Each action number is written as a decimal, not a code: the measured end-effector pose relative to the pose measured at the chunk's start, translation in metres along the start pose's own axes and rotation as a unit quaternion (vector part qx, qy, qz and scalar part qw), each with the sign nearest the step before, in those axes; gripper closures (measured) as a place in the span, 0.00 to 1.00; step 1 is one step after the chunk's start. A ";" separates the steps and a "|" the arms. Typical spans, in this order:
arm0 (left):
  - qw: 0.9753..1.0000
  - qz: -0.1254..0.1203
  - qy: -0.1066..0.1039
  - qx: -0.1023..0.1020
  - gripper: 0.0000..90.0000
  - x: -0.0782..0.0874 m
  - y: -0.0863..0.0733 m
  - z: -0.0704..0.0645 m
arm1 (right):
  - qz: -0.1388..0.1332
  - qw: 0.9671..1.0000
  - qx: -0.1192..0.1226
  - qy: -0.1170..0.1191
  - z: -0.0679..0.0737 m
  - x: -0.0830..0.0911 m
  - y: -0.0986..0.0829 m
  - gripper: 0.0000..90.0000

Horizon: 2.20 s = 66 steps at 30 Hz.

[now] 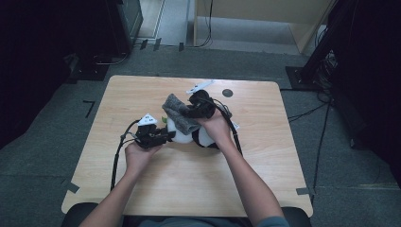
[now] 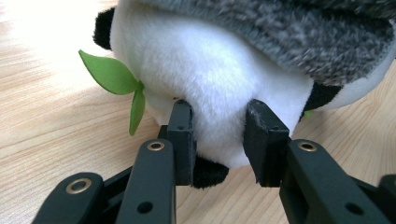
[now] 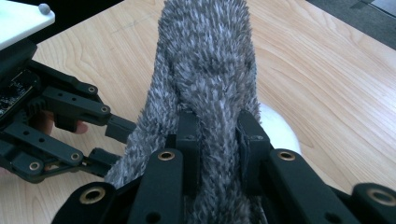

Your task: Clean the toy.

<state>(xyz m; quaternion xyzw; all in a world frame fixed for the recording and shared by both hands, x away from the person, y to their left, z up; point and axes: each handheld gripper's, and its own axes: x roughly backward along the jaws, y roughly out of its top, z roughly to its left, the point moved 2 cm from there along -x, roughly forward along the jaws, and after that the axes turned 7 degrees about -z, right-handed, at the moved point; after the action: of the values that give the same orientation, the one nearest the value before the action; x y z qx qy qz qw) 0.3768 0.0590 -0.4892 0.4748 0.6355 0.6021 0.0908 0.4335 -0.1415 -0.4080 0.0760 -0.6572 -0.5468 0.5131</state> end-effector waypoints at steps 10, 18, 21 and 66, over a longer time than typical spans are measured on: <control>1.000 -0.002 0.001 0.002 0.73 0.000 0.000 0.000 | -0.004 1.000 -0.007 -0.015 -0.010 0.019 -0.008 0.84; 1.000 -0.005 -0.001 0.004 0.72 0.000 0.000 0.001 | -0.014 0.999 -0.022 -0.028 -0.023 0.038 -0.018 0.84; 1.000 -0.005 0.002 0.001 0.69 0.000 0.000 0.000 | -0.021 0.999 -0.028 -0.030 -0.026 0.045 -0.020 0.84; 1.000 -0.014 -0.006 -0.001 0.46 -0.003 0.002 -0.001 | -0.062 0.994 -0.060 -0.062 -0.051 0.129 -0.039 0.85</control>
<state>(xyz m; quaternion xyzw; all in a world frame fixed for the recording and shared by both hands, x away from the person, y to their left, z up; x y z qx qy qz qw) 0.3786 0.0559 -0.4890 0.4690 0.6410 0.5986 0.1036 0.3947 -0.2746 -0.3690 0.0521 -0.6479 -0.6195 0.4402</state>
